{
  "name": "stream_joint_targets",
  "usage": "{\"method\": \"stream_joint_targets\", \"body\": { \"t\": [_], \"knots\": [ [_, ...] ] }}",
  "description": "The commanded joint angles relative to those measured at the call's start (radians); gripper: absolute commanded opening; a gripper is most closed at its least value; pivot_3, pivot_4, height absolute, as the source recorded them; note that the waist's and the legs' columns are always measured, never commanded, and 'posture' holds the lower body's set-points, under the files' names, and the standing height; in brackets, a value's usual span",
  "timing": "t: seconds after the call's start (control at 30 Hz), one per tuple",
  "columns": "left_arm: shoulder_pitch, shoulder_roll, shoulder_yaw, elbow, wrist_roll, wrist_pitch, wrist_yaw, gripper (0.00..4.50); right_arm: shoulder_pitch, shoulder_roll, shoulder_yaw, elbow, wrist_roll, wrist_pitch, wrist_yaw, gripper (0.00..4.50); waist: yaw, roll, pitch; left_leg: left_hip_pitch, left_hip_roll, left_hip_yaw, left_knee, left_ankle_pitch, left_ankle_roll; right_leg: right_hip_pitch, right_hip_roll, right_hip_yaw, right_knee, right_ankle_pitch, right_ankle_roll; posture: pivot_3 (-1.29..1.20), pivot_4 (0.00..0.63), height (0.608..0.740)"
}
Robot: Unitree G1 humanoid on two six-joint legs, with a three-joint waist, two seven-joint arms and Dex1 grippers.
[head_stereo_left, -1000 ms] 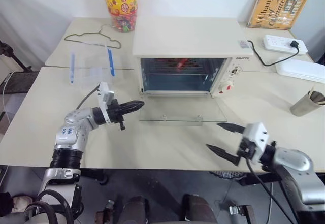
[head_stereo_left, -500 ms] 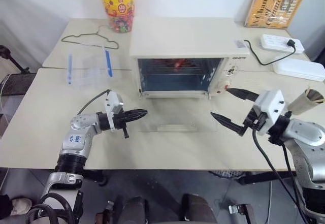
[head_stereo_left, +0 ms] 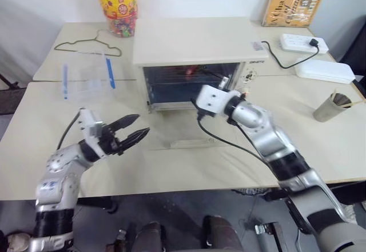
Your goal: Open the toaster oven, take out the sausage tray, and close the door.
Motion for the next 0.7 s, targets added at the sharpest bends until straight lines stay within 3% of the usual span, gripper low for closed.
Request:
{"method": "stream_joint_targets", "body": {
  "t": [0.03, 0.07, 0.13, 0.23, 0.6, 0.63, 0.7],
  "knots": [
    [0.022, 0.008, 0.049, -0.085, -0.046, 0.011, 0.040, 4.03, -0.083, 0.036, 0.026, 0.135, -0.106, -0.063, -0.139, 4.50, -0.006, 0.000, 0.000, 0.000, 0.001, 0.000, -0.001, 0.000, 0.000, 0.000, 0.000, 0.000, 0.000, -0.001, -0.001, 0.00, 0.150, 0.740],
    [0.025, 0.006, 0.047, -0.092, -0.046, 0.011, 0.047, 4.30, -0.101, 0.045, 0.030, 0.176, -0.115, -0.070, -0.148, 4.50, -0.006, 0.000, 0.000, 0.000, 0.000, -0.001, -0.001, 0.000, -0.001, 0.000, 0.000, -0.001, 0.001, -0.001, -0.001, 0.00, 0.150, 0.740],
    [0.028, 0.002, 0.043, -0.099, -0.047, 0.013, 0.058, 4.30, -0.133, 0.060, 0.040, 0.251, -0.131, -0.085, -0.156, 4.50, -0.007, 0.000, 0.000, 0.000, 0.000, -0.001, -0.001, 0.000, -0.001, 0.000, -0.001, -0.002, 0.001, -0.001, -0.001, 0.00, 0.150, 0.740],
    [0.023, -0.009, 0.036, -0.104, -0.051, 0.013, 0.072, 4.35, -0.171, 0.087, 0.046, 0.337, -0.141, -0.118, -0.174, 3.93, -0.010, 0.000, 0.000, -0.001, 0.000, -0.001, -0.001, 0.000, 0.000, 0.000, -0.002, -0.001, 0.001, -0.001, -0.001, 0.00, 0.150, 0.740],
    [-0.064, -0.015, 0.015, -0.023, -0.063, 0.015, 0.059, 4.35, -0.212, 0.120, 0.039, 0.430, -0.159, -0.149, -0.171, 0.31, -0.018, 0.001, 0.000, 0.000, 0.000, -0.001, -0.001, 0.000, 0.000, 0.000, 0.000, -0.002, 0.001, -0.001, -0.001, 0.00, 0.150, 0.740],
    [-0.082, -0.017, 0.010, -0.008, -0.064, 0.017, 0.055, 4.35, -0.213, 0.120, 0.036, 0.425, -0.159, -0.151, -0.169, 0.07, -0.017, 0.000, 0.000, 0.000, 0.000, -0.001, -0.001, 0.000, 0.000, 0.000, 0.000, -0.002, 0.001, -0.001, -0.001, 0.00, 0.150, 0.740],
    [-0.129, -0.017, -0.002, 0.026, -0.069, 0.028, 0.039, 4.35, -0.209, 0.113, 0.030, 0.400, -0.157, -0.164, -0.157, 0.06, -0.018, 0.000, 0.000, 0.000, 0.000, 0.000, -0.001, 0.000, 0.000, 0.000, 0.000, -0.002, 0.001, -0.001, -0.001, 0.00, 0.150, 0.740]
  ]
}}
